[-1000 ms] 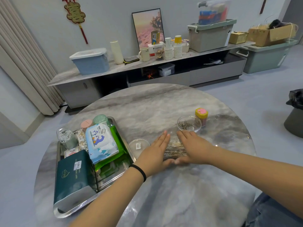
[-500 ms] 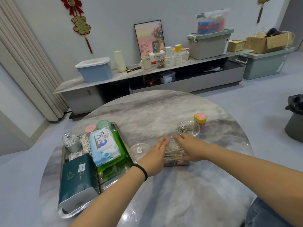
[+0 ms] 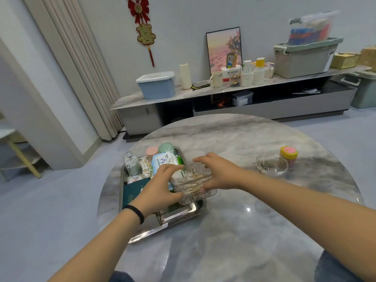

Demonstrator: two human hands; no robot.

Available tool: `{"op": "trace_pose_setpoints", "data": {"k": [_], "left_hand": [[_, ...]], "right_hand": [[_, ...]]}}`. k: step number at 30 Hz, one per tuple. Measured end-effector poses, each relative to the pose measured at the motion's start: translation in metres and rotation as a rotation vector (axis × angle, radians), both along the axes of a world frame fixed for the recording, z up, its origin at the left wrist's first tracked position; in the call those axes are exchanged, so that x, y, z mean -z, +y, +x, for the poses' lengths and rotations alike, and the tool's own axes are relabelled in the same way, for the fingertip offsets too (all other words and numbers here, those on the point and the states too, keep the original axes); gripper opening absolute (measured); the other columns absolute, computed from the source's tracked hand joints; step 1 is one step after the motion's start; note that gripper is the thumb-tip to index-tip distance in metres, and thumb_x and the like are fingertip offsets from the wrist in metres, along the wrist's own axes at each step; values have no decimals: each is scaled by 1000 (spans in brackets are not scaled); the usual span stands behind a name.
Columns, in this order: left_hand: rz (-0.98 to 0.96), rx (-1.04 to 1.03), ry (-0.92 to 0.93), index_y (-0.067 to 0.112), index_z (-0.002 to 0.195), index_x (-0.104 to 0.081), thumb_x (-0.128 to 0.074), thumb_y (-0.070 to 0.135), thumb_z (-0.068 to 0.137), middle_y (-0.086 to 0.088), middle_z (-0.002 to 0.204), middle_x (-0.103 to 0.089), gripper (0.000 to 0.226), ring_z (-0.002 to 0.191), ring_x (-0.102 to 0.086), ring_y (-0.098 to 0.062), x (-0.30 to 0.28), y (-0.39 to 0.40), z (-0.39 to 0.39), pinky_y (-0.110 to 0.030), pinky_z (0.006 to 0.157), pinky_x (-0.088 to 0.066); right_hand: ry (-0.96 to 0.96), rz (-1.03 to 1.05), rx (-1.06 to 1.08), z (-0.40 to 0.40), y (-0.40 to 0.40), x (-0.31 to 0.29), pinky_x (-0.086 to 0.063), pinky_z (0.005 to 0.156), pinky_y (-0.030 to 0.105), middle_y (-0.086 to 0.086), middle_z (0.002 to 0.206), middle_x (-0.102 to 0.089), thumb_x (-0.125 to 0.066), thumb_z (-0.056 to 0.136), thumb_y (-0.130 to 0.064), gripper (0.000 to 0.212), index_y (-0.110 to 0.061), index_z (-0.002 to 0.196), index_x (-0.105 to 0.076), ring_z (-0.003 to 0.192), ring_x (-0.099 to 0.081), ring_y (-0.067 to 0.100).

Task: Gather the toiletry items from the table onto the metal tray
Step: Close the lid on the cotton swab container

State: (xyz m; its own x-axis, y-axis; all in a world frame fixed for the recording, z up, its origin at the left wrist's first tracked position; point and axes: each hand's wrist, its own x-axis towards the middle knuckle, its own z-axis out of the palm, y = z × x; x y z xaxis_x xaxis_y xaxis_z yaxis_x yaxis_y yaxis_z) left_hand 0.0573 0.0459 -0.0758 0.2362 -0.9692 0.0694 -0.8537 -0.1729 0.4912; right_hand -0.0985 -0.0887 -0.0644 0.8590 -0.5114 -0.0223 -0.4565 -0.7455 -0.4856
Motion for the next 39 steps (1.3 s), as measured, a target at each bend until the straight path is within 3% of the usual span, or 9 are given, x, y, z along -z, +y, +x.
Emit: {"op": "trace_pose_setpoints", "data": {"k": [6, 9, 15, 25, 33, 39], "left_hand": [[92, -45, -87, 29, 141, -36, -69, 32, 74, 4, 137, -37, 75, 119, -44, -14, 12, 25, 22, -28, 100, -43], [136, -58, -188, 29, 141, -36, -68, 36, 74, 4, 136, -41, 74, 125, -37, -17, 20, 29, 31, -34, 107, -35], [214, -12, -372, 31, 141, -33, -65, 38, 77, 4, 134, -44, 72, 123, -35, -17, 34, 27, 36, -33, 102, -25], [289, 19, -384, 29, 146, -27, -60, 49, 81, 2, 148, -29, 76, 136, -25, -19, 35, 29, 37, -40, 114, -17], [188, 6, -356, 26, 142, -34, -55, 56, 83, 2, 153, -23, 70, 142, -19, -20, 21, 24, 15, -39, 115, -12], [161, 61, -371, 22, 140, -40, -53, 48, 87, 2, 150, -33, 60, 140, -26, -18, 12, 0, -11, -40, 117, -7]], "right_hand": [[47, -41, -70, 32, 19, 17, -31, 107, 26, 8, 146, -38, -77, 72, -23, 87, -16, 145, -30, 134, -38, 22], [86, -32, -72, 42, 25, 27, -32, 108, 29, 7, 148, -37, -78, 72, -27, 90, -17, 146, -28, 135, -38, 22], [166, -14, -78, 49, 32, 44, -32, 109, 30, 6, 149, -34, -77, 73, -28, 90, -17, 146, -26, 135, -37, 22], [278, -28, -124, 38, 32, 35, -29, 110, 32, 7, 152, -29, -64, 83, -44, 83, -25, 149, -19, 138, -32, 24], [192, -63, -56, 15, 28, 20, -36, 102, 28, 4, 142, -43, -61, 85, -45, 65, -25, 142, -37, 127, -45, 20], [204, -58, 14, -19, 13, 29, -39, 97, 26, 3, 137, -46, -59, 87, -42, 55, -23, 136, -44, 121, -51, 19]]}}
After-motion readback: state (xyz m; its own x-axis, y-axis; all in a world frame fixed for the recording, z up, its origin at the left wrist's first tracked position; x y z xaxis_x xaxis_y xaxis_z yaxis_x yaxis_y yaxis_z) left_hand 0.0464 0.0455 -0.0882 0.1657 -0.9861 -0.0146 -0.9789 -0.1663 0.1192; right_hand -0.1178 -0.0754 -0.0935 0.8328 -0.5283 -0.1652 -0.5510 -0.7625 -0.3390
